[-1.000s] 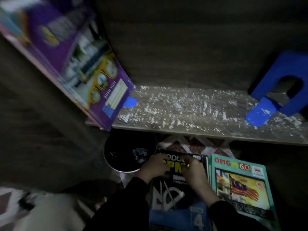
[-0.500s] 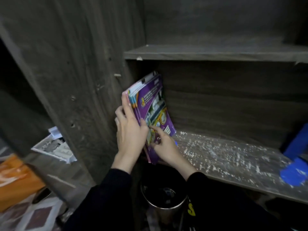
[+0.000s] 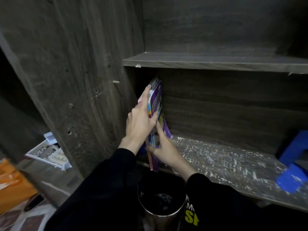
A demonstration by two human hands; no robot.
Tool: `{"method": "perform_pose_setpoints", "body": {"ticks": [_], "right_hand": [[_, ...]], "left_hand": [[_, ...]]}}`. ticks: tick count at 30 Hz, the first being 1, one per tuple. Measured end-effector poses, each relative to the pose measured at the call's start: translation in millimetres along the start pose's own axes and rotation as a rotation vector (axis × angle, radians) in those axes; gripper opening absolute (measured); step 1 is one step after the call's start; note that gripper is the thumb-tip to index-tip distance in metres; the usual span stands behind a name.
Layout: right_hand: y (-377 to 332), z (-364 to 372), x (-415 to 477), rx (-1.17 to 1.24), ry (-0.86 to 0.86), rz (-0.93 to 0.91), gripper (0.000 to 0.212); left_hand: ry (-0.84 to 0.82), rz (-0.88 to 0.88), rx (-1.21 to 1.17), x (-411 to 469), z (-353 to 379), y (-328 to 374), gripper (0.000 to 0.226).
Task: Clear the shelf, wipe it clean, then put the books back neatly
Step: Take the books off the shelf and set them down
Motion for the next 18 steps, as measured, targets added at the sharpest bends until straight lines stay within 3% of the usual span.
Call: {"method": "perform_pose_setpoints", "body": {"ticks": [5, 14, 16, 18], "right_hand": [[5.6, -2.5, -0.6, -0.141, 0.033, -0.082, 0.1], [9.2, -20.8, -36.0, -0.165, 0.191, -0.198, 0.084], [11.6, -41.3, -43.2, -0.078, 0.183, -0.174, 0.082], [25.5, -66.3, -45.5, 0.19, 0.172, -0.111, 0.074]], "left_hand": [[0.097, 0.037, -0.104, -0.9, 8.5, 6.0, 0.047], [0.18, 0.261, -0.253, -26.2, -21.9, 46.4, 0.041], [0.204, 0.296, -0.274, -29.7, -39.9, 61.2, 0.04], [0.185, 0.262, -0.325, -34.5, -53.6, 73.1, 0.038]]}}
Point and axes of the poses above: each hand's wrist, its own x-axis towards the middle knuckle, its own z-axis out of the palm, y = z × x, the point moved 3 cm from there along x, towards the middle knuckle, and after that the axes turned 13 degrees about z, right-handed, at the moved point
